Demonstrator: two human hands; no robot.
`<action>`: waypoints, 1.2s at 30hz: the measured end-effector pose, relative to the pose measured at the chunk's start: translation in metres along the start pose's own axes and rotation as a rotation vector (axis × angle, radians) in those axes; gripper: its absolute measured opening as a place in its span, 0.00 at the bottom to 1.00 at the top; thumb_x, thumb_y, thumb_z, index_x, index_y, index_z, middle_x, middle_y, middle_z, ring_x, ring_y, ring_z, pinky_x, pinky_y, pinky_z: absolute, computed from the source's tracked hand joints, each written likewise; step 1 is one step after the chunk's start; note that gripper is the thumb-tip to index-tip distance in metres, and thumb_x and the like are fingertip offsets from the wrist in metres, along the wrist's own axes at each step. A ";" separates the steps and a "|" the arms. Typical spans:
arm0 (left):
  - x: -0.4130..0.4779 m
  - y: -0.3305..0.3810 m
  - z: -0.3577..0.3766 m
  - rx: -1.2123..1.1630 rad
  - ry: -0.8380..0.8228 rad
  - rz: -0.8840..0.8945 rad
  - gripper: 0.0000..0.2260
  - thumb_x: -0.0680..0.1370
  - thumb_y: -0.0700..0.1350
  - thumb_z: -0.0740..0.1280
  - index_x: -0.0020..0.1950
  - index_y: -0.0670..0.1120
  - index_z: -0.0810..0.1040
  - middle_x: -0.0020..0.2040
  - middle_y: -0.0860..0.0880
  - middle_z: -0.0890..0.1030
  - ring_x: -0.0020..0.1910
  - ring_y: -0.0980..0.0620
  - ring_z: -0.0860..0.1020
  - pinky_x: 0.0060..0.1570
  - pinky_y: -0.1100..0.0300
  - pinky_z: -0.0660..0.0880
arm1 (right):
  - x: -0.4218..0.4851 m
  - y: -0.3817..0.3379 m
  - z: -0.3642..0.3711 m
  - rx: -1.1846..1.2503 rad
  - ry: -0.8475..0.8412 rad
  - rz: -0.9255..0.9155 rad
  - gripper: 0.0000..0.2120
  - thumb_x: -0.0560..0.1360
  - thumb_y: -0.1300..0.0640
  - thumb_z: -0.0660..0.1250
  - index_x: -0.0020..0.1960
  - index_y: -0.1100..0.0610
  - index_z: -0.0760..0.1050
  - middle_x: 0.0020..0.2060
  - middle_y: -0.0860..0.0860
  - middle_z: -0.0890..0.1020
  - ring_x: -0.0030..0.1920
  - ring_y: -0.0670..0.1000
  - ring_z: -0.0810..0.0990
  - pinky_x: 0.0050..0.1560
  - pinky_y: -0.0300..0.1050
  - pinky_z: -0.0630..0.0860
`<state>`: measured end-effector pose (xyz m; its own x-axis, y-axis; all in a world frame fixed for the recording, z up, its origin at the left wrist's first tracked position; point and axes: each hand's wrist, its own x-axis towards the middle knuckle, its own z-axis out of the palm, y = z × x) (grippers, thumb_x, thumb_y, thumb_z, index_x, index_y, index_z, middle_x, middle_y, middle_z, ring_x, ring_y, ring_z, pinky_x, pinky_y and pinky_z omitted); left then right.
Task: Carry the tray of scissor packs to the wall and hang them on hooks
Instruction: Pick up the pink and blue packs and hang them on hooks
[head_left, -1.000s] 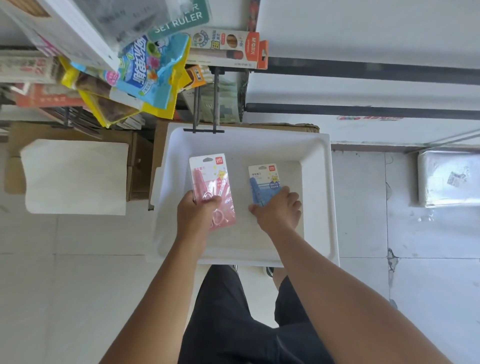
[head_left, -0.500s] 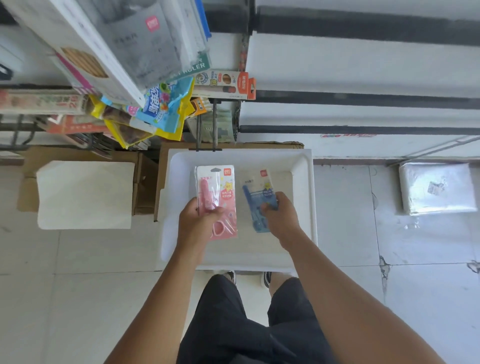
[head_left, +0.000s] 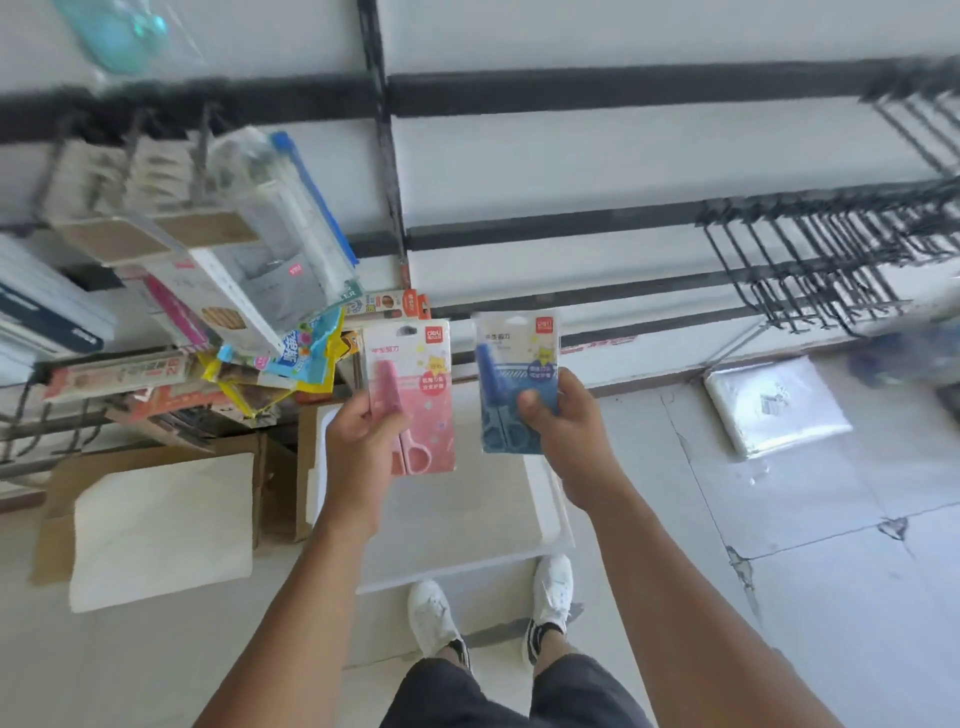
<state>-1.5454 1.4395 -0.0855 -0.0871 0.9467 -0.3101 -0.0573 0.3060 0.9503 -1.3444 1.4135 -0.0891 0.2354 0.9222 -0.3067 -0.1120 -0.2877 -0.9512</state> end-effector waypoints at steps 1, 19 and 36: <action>-0.004 0.011 0.006 -0.010 -0.013 0.035 0.10 0.72 0.37 0.68 0.47 0.50 0.83 0.39 0.57 0.86 0.41 0.53 0.83 0.36 0.62 0.77 | -0.004 -0.013 -0.004 0.014 0.011 -0.035 0.10 0.81 0.67 0.64 0.60 0.59 0.76 0.50 0.57 0.85 0.45 0.51 0.87 0.42 0.45 0.83; -0.154 0.149 0.217 -0.158 -0.128 0.496 0.09 0.71 0.38 0.66 0.46 0.49 0.82 0.43 0.52 0.86 0.43 0.51 0.84 0.41 0.58 0.79 | -0.100 -0.179 -0.223 0.205 -0.003 -0.454 0.11 0.80 0.66 0.66 0.62 0.64 0.74 0.49 0.55 0.86 0.45 0.53 0.87 0.43 0.46 0.82; -0.169 0.268 0.364 -0.245 -0.182 0.654 0.08 0.78 0.41 0.68 0.55 0.48 0.82 0.51 0.46 0.87 0.50 0.45 0.86 0.45 0.53 0.82 | -0.071 -0.323 -0.330 0.315 0.065 -0.601 0.06 0.79 0.64 0.66 0.53 0.58 0.80 0.36 0.49 0.87 0.33 0.49 0.85 0.31 0.44 0.81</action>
<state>-1.1840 1.3980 0.2312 -0.0142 0.9368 0.3495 -0.2738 -0.3398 0.8997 -1.0061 1.3562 0.2284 0.4013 0.8781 0.2604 -0.2172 0.3674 -0.9043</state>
